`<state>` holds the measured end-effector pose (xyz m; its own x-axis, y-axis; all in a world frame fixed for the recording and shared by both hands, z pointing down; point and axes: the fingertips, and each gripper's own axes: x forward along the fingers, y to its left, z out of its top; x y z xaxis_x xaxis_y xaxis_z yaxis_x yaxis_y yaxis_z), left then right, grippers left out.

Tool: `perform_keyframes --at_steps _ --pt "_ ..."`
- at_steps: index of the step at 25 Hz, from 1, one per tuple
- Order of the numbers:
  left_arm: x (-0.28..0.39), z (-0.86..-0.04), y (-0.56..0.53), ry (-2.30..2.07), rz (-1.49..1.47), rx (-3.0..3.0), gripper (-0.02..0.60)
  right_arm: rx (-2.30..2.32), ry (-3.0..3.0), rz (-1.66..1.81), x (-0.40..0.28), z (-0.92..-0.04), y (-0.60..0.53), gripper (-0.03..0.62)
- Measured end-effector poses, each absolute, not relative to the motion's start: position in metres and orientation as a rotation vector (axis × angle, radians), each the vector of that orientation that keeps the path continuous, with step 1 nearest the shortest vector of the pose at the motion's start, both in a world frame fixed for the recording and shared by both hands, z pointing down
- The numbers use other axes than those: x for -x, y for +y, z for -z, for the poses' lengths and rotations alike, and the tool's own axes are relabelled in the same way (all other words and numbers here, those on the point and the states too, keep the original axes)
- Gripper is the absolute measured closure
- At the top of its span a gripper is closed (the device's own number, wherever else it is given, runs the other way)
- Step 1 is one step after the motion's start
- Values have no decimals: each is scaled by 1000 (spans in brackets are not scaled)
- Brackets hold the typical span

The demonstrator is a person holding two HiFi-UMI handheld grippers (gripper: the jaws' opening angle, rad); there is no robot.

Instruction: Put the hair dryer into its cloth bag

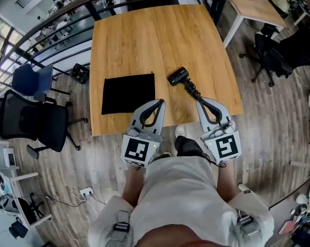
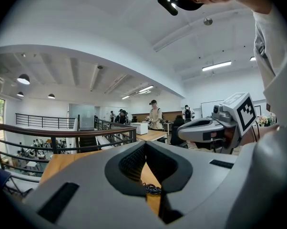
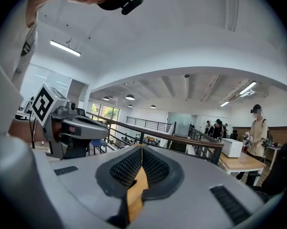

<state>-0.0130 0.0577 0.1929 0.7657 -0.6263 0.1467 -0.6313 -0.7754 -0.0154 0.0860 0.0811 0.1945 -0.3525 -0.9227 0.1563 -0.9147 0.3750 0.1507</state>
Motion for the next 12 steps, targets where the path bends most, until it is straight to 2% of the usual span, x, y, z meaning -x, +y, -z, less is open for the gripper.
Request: perform_keyframes --at_steps 12 --pt "-43 -215 -1 -1025 -320 -2864 561 -1590 -2398 -46 -142 -221 21 573"
